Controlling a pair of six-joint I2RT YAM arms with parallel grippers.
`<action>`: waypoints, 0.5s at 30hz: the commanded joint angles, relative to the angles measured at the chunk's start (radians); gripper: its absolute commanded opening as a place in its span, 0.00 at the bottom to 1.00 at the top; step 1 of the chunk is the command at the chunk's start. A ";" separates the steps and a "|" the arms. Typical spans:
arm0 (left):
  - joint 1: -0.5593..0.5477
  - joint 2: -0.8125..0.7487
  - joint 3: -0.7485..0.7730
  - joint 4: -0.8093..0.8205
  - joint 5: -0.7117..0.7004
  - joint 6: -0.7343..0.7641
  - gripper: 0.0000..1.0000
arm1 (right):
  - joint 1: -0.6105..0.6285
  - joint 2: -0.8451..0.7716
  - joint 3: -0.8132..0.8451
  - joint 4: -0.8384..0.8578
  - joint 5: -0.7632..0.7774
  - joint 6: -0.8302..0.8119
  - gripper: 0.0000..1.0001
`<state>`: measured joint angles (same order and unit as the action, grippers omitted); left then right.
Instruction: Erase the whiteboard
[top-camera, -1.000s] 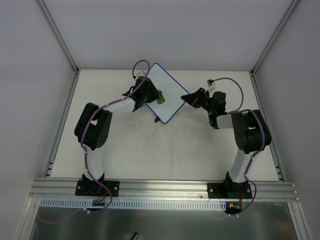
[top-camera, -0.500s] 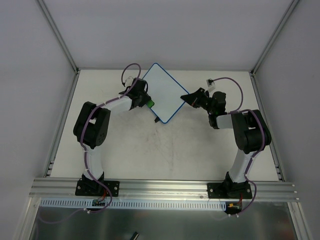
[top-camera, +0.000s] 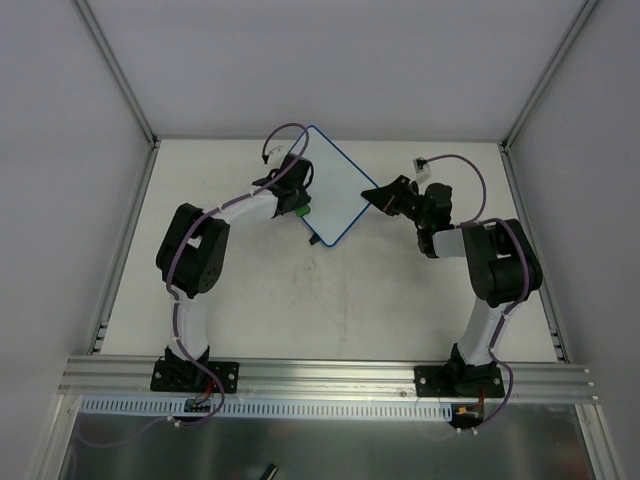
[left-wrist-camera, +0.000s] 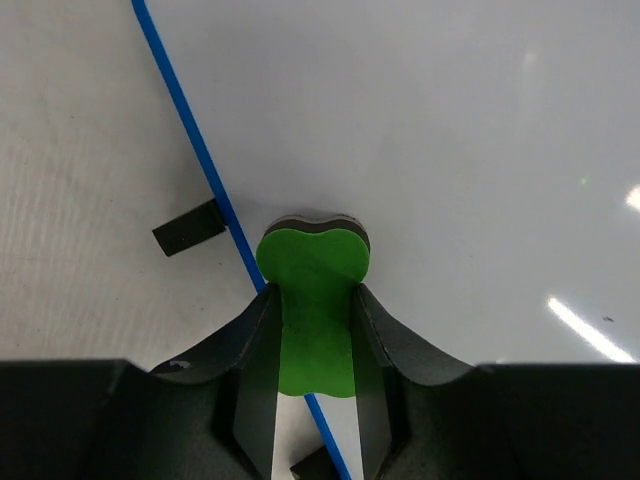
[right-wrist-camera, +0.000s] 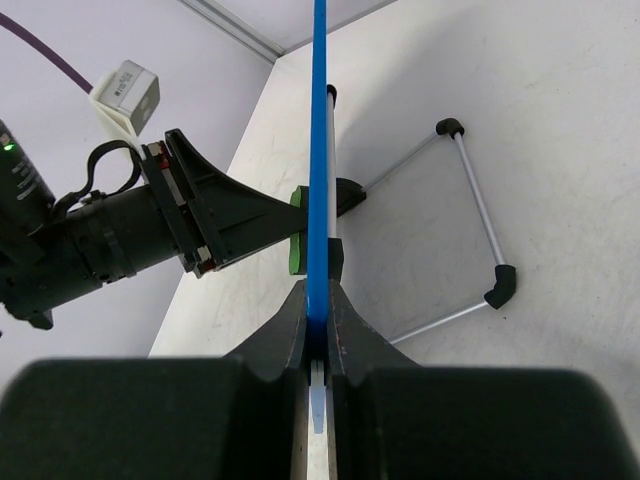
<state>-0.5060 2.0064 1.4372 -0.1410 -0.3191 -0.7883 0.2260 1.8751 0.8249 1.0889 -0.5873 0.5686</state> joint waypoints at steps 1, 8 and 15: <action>-0.089 0.055 0.069 -0.042 -0.017 0.130 0.00 | 0.024 -0.005 0.019 0.071 -0.075 0.019 0.00; -0.094 0.080 0.109 0.053 0.064 0.188 0.00 | 0.024 -0.005 0.020 0.071 -0.077 0.017 0.00; -0.091 0.068 0.077 0.265 0.276 0.345 0.00 | 0.024 -0.002 0.022 0.071 -0.078 0.019 0.00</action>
<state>-0.5678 2.0331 1.5169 -0.0990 -0.2970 -0.5205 0.2226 1.8763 0.8249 1.0889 -0.5800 0.5694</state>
